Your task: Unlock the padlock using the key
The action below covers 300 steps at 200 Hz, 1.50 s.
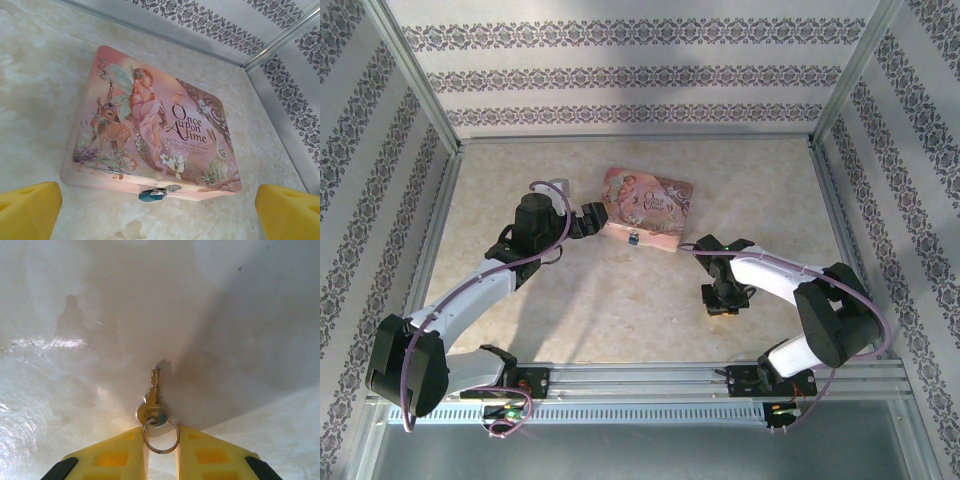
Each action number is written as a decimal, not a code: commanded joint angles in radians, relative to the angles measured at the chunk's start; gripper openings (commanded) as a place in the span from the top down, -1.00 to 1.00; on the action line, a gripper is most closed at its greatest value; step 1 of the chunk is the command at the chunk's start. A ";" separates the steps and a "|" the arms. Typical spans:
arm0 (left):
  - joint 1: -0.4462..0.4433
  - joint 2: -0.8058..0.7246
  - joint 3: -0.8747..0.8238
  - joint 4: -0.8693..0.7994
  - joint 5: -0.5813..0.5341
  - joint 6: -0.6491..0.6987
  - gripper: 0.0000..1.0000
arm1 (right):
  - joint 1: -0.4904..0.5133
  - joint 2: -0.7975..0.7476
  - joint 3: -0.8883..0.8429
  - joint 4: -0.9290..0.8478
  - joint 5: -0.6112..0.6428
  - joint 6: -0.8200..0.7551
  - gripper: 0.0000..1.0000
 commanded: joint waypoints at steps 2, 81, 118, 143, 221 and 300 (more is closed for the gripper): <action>-0.013 -0.015 0.021 0.005 -0.012 0.021 -0.99 | 0.013 0.005 0.019 -0.015 -0.014 -0.001 0.52; -0.012 -0.014 0.025 0.002 -0.015 0.030 -0.99 | 0.054 -0.011 0.039 -0.016 -0.103 0.011 0.40; -0.012 -0.018 0.025 -0.004 -0.017 0.032 -0.99 | 0.055 -0.031 0.078 -0.097 0.005 0.015 0.40; -0.012 -0.020 0.024 -0.005 -0.020 0.034 -0.99 | 0.052 -0.034 0.098 -0.137 0.049 0.007 0.39; -0.012 -0.029 0.031 -0.024 -0.025 0.041 -0.99 | 0.052 0.065 0.117 -0.071 0.050 -0.004 0.42; -0.012 -0.028 0.044 -0.030 -0.029 0.044 -0.99 | 0.052 0.097 0.088 -0.046 0.050 0.003 0.50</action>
